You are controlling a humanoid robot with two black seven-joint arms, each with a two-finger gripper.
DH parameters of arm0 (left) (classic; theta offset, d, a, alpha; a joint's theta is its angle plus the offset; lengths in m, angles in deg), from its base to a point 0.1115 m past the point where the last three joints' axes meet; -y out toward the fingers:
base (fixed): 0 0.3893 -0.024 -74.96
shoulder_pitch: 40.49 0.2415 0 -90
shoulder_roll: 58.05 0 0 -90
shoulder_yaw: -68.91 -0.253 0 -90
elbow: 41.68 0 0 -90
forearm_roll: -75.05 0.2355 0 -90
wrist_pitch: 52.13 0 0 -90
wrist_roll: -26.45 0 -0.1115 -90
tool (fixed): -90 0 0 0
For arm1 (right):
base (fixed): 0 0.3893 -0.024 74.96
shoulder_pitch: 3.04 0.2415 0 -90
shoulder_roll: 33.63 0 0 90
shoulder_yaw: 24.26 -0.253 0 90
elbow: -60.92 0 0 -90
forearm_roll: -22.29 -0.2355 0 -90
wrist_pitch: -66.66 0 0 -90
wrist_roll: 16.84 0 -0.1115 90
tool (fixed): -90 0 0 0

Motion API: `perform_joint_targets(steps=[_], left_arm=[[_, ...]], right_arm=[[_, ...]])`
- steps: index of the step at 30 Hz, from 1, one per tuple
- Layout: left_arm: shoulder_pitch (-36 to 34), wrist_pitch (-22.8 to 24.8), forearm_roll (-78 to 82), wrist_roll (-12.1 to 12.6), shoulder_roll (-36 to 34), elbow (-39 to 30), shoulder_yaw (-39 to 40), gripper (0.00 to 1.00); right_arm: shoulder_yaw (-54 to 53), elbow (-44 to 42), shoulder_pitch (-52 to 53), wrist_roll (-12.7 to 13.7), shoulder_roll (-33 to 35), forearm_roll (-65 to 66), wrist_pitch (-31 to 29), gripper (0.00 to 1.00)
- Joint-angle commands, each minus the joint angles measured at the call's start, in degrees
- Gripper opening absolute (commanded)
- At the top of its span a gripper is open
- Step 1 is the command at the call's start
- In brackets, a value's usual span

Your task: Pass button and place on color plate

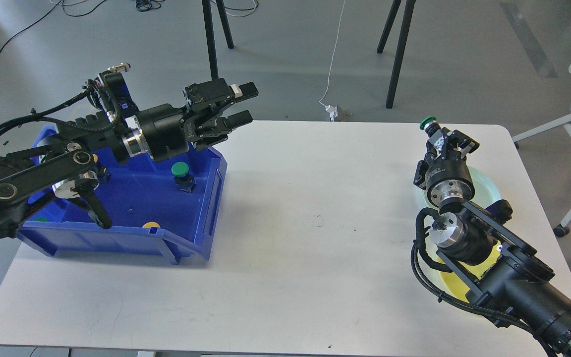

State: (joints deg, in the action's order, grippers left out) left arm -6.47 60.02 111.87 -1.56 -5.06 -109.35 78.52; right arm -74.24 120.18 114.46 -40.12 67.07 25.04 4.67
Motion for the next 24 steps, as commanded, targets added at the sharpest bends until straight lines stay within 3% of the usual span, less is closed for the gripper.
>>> perform_joint_targets(steps=[1, 5, 10, 14, 18, 24], left_arm=[[0.00, 0.00, 0.00, 0.00, 0.01, 0.00, -0.03, 0.79], [0.00, 0.00, -0.09, 0.00, 0.09, -0.09, -0.03, 0.79], [0.00, 0.00, -0.09, 0.00, 0.09, 0.00, -0.03, 0.79], [0.00, 0.00, -0.09, 0.00, 0.09, 0.00, -0.03, 0.79], [0.00, 0.00, -0.09, 0.00, 0.09, -0.09, -0.03, 0.79], [0.00, 0.00, -0.09, 0.00, 0.09, 0.00, -0.03, 0.80]], right_arm=[[-1.35, -5.28, 1.58, 2.53, 0.02, -6.52, -0.01, 0.12], [-1.35, -12.57, 3.70, 5.26, -0.33, -11.71, -0.01, 0.15], [-1.71, -13.56, 3.88, 5.53, -0.51, -12.16, -0.01, 0.24], [-2.32, -13.21, 3.70, 5.62, -0.77, -12.60, -0.01, 0.53], [-4.86, -12.94, 3.26, 5.53, -0.86, -12.60, -0.01, 0.95], [-5.05, -7.42, 1.42, 5.27, -0.51, -12.51, -0.01, 0.98]])
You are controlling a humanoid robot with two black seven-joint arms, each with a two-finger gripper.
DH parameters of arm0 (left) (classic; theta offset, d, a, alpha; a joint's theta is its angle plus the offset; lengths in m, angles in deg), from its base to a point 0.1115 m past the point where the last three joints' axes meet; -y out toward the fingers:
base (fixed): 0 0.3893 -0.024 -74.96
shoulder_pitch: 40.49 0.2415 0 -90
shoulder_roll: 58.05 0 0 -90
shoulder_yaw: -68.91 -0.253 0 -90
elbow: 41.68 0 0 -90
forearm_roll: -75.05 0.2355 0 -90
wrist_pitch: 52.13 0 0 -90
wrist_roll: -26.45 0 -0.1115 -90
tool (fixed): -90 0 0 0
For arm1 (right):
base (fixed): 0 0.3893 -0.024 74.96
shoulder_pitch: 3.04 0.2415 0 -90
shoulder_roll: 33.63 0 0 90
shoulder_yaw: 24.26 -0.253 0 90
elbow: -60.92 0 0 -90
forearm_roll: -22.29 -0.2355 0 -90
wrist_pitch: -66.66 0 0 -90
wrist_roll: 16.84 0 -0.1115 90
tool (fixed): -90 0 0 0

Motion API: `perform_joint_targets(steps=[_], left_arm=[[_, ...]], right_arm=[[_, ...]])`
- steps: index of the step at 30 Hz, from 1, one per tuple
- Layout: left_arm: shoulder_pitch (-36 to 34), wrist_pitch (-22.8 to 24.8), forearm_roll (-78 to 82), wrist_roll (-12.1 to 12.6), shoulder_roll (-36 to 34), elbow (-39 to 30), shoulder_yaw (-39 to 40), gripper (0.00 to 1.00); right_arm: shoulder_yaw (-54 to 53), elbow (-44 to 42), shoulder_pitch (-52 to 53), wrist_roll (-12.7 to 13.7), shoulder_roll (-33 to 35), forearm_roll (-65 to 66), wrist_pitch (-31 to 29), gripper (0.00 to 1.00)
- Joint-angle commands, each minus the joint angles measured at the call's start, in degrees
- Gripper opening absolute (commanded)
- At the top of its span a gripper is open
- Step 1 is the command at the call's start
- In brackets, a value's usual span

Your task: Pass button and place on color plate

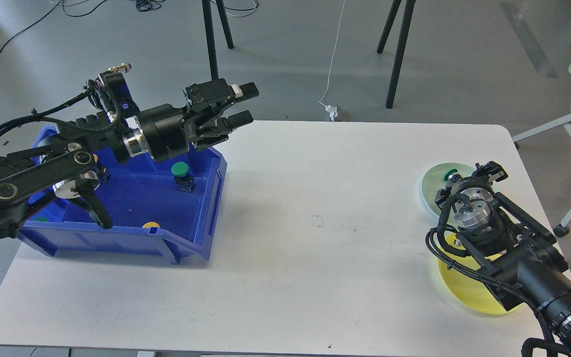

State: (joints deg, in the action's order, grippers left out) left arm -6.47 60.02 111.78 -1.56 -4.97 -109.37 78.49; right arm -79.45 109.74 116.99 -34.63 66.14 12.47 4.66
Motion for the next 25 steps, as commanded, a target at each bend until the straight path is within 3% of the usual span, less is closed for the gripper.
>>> perform_joint_targets(steps=[1, 4, 9, 12, 19, 21, 25], left_arm=[[0.00, 0.00, -0.08, 0.00, 0.00, 0.02, 0.00, 0.80], [0.09, 0.00, -1.75, 0.00, 0.00, 0.10, 0.09, 0.81], [0.18, 0.43, -11.14, 0.00, -0.35, 1.42, 0.09, 0.83], [0.61, 5.51, -16.77, 0.00, -0.35, 4.57, 2.36, 0.84], [4.74, 5.85, -29.86, 0.00, 0.00, 20.64, 12.99, 0.89], [6.06, 5.85, -31.89, 0.00, 0.09, 24.78, 15.90, 0.91], [6.77, 5.85, -32.08, 0.00, 1.84, 26.65, 17.40, 0.93]], right_arm=[[0.78, 5.12, -1.46, -0.23, 0.77, 0.33, 0.00, 0.98], [3.59, 11.97, -1.82, -0.14, 3.05, 2.25, 0.00, 0.98], [8.43, 24.02, -1.64, -0.14, 13.42, 8.50, -1.88, 0.98], [8.26, 25.52, -1.73, -0.58, 16.85, 9.03, -18.36, 0.98], [4.39, 25.62, -2.35, -0.67, 22.30, 8.15, -54.67, 0.98], [5.01, 25.35, -1.47, -0.67, 23.27, 8.41, -56.00, 0.98], [4.22, 24.39, 0.47, -0.93, 22.92, 8.42, -56.00, 0.98]])
